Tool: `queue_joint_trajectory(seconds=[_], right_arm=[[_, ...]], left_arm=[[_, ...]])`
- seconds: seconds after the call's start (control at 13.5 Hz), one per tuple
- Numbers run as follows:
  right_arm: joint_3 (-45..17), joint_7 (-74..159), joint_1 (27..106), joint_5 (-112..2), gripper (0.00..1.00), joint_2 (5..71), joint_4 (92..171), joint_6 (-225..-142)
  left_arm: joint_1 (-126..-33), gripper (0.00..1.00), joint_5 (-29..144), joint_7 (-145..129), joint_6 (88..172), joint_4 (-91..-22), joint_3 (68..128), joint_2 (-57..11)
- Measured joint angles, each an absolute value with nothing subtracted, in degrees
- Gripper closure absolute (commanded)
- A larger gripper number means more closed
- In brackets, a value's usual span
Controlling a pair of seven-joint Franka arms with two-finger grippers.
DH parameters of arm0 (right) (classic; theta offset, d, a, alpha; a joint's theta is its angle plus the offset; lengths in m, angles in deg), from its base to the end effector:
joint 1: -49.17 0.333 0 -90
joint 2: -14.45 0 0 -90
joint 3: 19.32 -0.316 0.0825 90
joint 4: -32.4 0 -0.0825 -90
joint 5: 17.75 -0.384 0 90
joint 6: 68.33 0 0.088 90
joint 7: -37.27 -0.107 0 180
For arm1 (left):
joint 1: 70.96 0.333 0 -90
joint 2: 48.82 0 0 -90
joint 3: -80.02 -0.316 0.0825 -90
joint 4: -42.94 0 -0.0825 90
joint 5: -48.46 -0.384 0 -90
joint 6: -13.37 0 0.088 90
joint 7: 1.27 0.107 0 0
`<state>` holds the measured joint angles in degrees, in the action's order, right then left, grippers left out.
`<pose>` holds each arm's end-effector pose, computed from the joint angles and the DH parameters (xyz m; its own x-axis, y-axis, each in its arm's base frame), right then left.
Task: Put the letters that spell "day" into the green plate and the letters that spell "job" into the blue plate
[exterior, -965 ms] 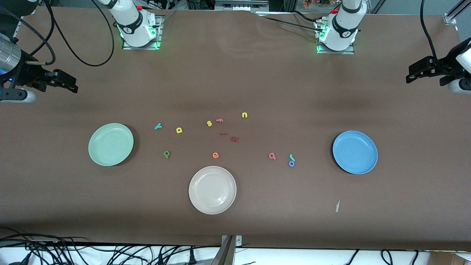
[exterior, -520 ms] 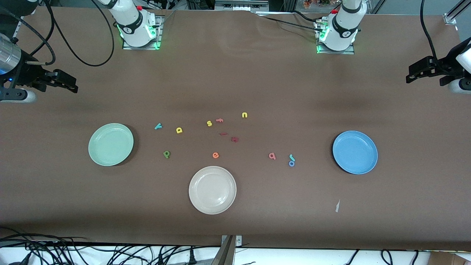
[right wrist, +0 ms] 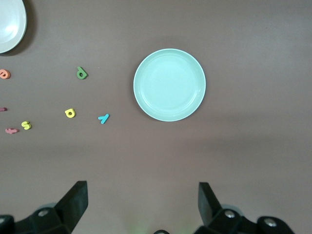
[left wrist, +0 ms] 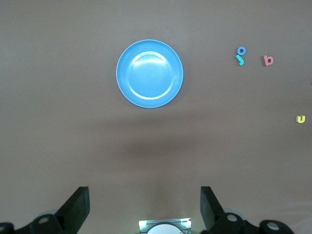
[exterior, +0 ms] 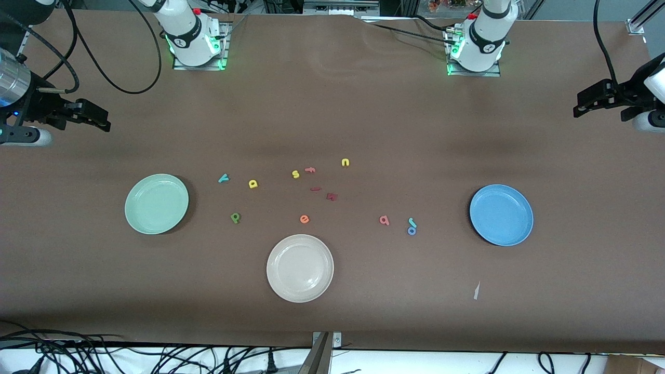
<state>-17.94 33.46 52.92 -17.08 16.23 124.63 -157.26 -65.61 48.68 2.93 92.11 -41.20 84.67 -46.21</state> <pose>0.5588 0.0221 0.5874 0.9958 -0.0256 -0.0875 -0.0240 -0.9995 0.0183 0.5476 0.0074 0.6309 0.9884 -0.0623 -0.1383 -0.0605 -0.9980 0.0177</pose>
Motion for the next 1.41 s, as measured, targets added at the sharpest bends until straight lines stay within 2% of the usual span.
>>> queue_joint_trajectory(seconds=[1.41], right_arm=[[-17.93, 33.44, 52.91, -17.08, 0.00, 16.27, 124.63, -156.28]], left_arm=[[-65.61, 0.00, 48.68, 2.92, 92.11, -41.20, 84.71, -46.21]])
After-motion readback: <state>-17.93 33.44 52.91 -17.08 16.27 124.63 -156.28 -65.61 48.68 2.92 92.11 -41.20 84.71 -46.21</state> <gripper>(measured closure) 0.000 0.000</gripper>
